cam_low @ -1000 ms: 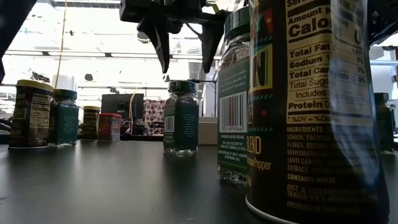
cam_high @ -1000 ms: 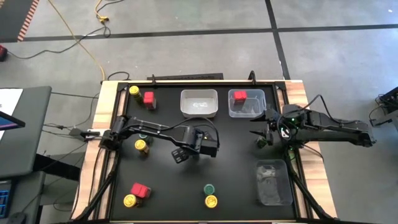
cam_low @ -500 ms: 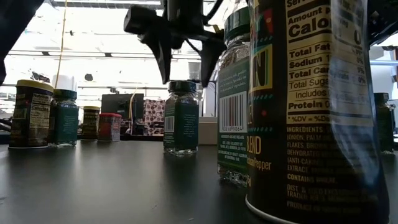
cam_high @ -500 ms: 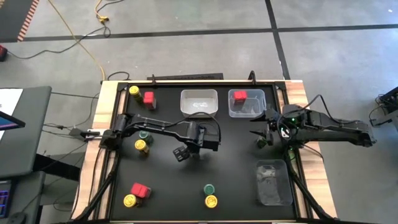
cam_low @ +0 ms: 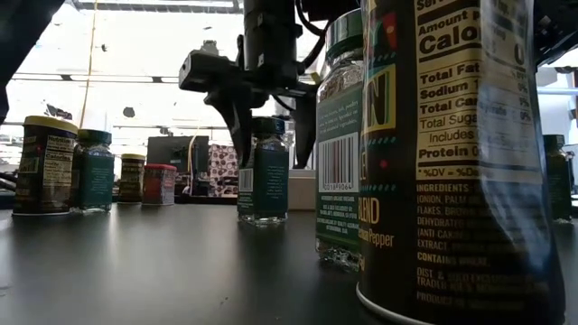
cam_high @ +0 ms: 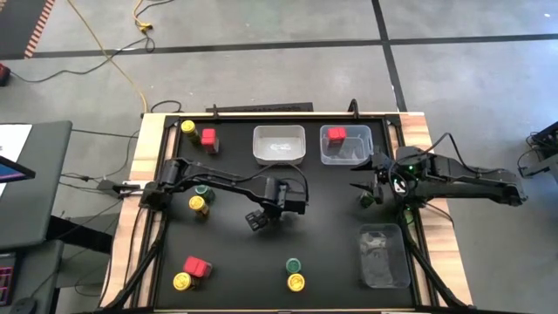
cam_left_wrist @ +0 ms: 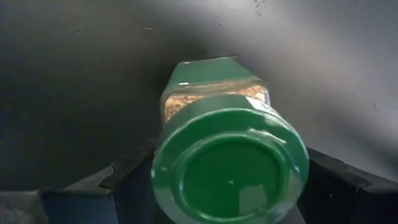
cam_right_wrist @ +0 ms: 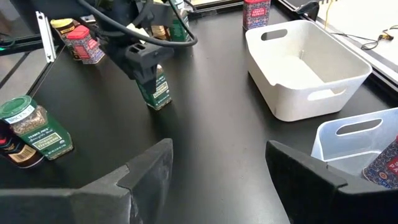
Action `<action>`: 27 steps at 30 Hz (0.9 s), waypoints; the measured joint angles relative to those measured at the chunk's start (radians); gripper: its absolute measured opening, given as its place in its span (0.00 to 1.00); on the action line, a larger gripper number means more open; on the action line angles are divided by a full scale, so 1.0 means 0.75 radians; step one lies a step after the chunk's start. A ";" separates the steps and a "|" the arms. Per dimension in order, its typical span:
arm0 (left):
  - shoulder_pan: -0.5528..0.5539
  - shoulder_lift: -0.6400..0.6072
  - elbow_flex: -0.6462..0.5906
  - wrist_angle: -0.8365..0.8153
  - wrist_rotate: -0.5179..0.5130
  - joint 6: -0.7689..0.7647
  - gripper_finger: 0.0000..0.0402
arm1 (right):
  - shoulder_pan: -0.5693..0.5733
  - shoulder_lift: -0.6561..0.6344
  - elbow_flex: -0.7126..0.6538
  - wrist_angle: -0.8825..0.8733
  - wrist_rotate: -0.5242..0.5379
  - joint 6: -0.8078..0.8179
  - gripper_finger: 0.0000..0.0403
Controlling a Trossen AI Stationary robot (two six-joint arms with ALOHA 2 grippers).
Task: Sort spices by type
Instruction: Put the middle green seasoning bottle into the white bin
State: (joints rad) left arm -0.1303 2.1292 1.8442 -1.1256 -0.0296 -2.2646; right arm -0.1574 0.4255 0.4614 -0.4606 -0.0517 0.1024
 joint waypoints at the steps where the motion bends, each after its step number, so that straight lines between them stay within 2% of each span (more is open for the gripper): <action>1: 0.000 0.000 0.000 -0.005 0.000 0.000 0.76 | 0.000 0.001 0.000 0.000 0.000 0.000 0.71; 12: 0.033 -0.001 -0.001 -0.046 0.003 0.032 0.76 | 0.000 0.000 0.000 -0.001 -0.002 0.000 0.71; 20: 0.042 -0.003 -0.001 -0.045 0.092 0.052 0.76 | 0.000 0.001 0.000 0.000 -0.002 0.000 0.71; 23: 0.042 -0.003 -0.001 -0.046 0.104 0.042 0.72 | 0.000 0.000 0.000 0.000 -0.002 0.000 0.71; 27: 0.042 -0.003 -0.001 -0.045 0.103 0.032 0.61 | 0.000 0.000 0.000 0.000 -0.002 0.000 0.71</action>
State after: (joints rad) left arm -0.0990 2.1269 1.8439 -1.1595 0.0479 -2.2406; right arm -0.1574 0.4256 0.4614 -0.4610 -0.0528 0.1024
